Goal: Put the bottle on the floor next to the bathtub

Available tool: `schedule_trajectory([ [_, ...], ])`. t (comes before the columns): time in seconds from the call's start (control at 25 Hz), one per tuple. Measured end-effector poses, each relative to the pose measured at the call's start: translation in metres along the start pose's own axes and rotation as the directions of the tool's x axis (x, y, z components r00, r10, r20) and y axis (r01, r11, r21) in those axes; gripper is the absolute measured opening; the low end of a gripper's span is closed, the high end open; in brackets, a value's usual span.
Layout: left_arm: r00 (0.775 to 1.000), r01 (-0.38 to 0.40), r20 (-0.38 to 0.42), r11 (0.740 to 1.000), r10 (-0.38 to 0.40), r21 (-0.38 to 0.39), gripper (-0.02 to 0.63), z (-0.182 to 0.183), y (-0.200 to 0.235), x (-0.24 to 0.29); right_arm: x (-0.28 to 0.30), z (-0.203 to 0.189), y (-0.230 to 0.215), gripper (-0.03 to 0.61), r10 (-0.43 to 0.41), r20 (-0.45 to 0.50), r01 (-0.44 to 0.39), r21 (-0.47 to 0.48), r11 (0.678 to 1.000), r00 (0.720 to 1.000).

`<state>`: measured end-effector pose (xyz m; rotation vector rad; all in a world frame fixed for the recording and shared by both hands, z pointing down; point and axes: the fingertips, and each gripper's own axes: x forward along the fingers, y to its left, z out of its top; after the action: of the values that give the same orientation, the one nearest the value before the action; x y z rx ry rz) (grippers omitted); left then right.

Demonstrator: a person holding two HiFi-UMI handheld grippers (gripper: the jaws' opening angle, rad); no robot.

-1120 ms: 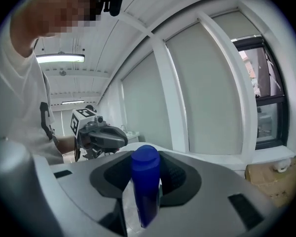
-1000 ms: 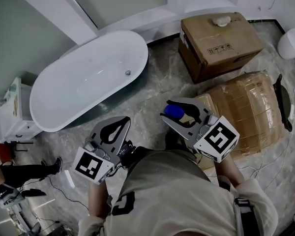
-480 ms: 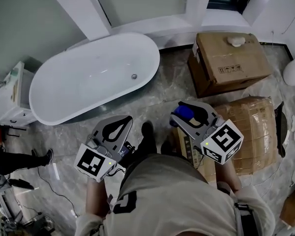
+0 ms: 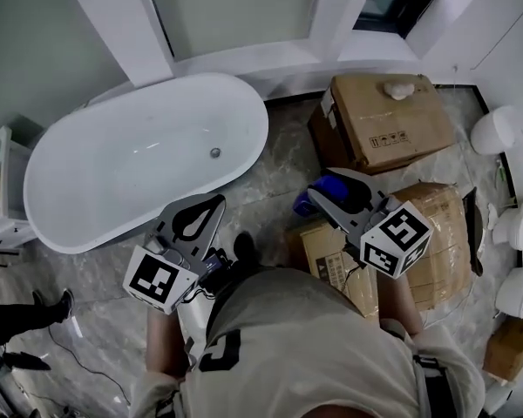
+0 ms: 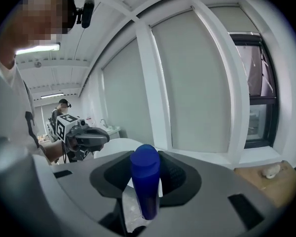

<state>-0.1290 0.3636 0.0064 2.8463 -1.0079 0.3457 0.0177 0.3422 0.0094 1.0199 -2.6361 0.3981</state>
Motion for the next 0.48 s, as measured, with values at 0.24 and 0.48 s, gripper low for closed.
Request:
schedule_trajectory([
  [0.24,1.000,0.015,0.011,1.000,-0.015,0.009,0.057,-0.007,0.048,-0.001,0.043,0.009,-0.022,0.160,-0.076,-0.076,0.074,-0.029,0.997,0.994],
  [0.48,0.998,0.043,0.042,0.999,-0.043,-0.003,0.057,-0.005,0.082,0.000,0.071,0.028,-0.040,0.160,-0.159,-0.067,0.157,-0.031,0.987,0.985],
])
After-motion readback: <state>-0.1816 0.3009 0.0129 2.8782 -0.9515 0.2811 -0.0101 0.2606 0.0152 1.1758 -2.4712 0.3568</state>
